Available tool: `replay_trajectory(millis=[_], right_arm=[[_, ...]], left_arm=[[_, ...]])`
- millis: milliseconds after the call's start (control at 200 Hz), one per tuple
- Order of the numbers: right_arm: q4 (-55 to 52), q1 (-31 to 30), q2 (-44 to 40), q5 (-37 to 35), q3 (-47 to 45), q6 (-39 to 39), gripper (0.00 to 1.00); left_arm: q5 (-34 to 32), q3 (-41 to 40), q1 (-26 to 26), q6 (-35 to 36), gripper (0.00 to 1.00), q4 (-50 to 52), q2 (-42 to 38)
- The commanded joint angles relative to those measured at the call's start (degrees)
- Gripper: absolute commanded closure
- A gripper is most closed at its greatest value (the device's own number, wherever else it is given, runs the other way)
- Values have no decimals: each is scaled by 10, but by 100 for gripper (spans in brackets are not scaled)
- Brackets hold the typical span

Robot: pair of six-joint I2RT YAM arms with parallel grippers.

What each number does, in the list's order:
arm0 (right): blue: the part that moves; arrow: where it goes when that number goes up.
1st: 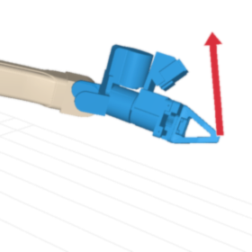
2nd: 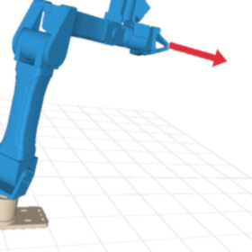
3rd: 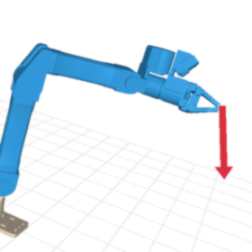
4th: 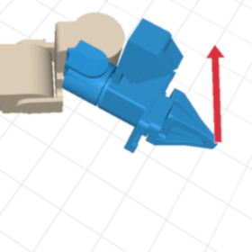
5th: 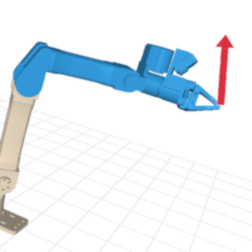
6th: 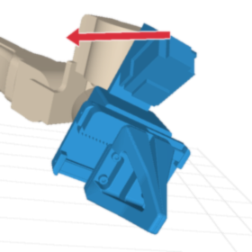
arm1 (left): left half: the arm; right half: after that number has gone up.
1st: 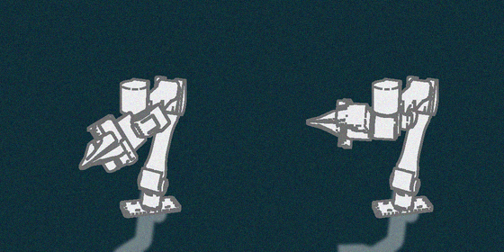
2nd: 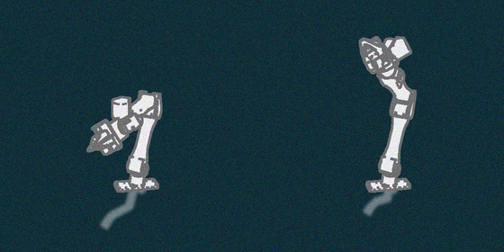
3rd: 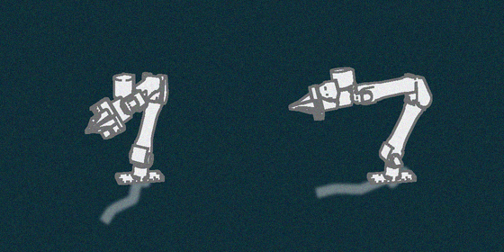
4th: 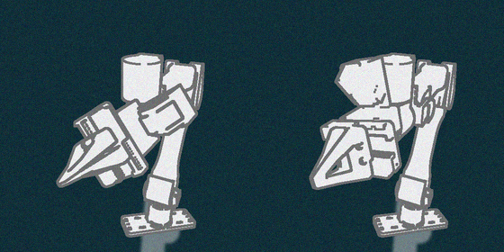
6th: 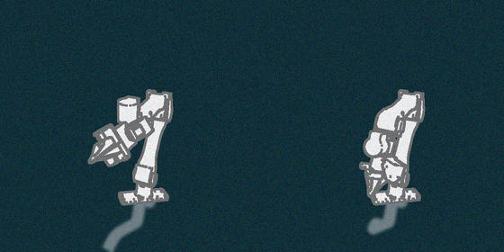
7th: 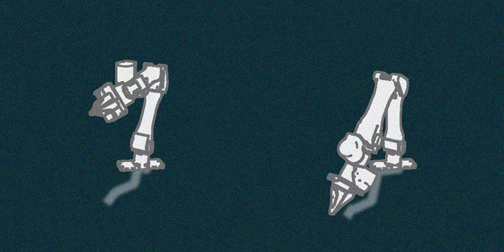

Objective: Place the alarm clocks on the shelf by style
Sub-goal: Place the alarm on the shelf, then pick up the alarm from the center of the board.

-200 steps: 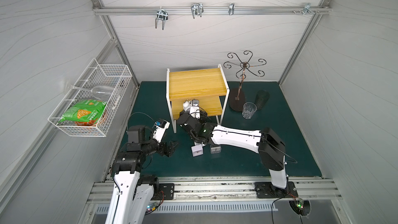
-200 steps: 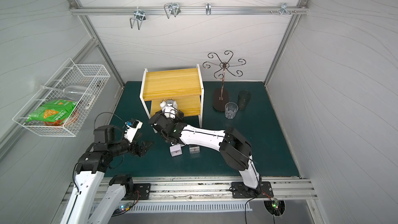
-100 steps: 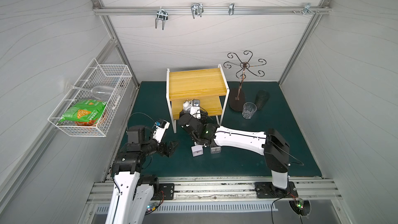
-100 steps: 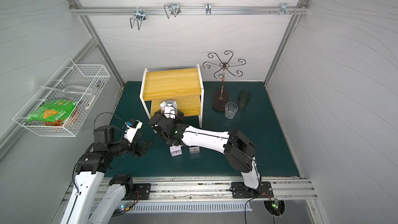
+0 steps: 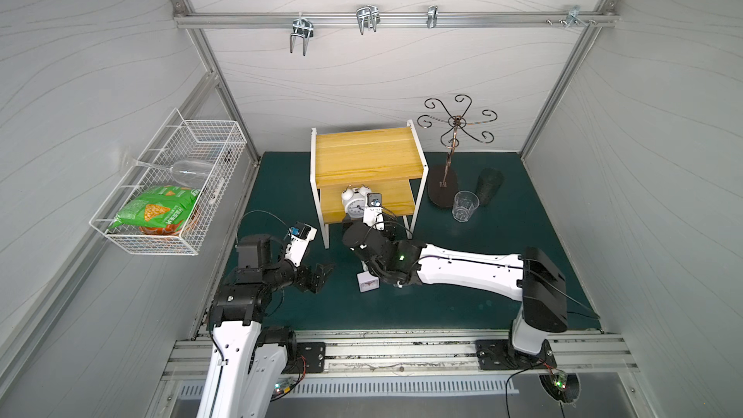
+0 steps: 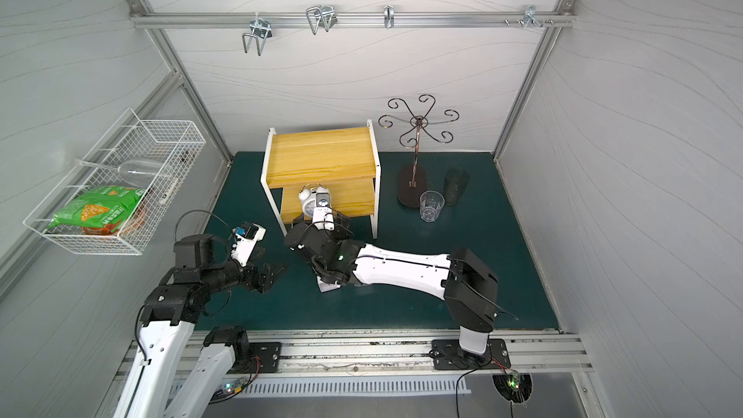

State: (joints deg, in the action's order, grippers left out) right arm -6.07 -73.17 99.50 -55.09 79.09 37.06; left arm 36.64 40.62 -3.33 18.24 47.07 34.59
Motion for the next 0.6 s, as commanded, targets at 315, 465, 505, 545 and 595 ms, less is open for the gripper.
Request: replay_trajectory(millis=[315,465,505,545,595], right_arm=[[-83,-1,-154,83,-170,24,1],[-99,-18,-173,78,-229,64,1],[-101,-26,-173,73,-239,73,1],[-102,-36,-172,67,-247,82,2],[-105,-51,-170,60,-249,91,3]], left_arm=[[10,4,-2,-13,1,-22,10],[26,4,-1,-6,1,-19,19],[31,3,0,-4,1,-18,21],[32,3,1,-2,1,-17,23],[32,1,3,-2,1,-18,24]])
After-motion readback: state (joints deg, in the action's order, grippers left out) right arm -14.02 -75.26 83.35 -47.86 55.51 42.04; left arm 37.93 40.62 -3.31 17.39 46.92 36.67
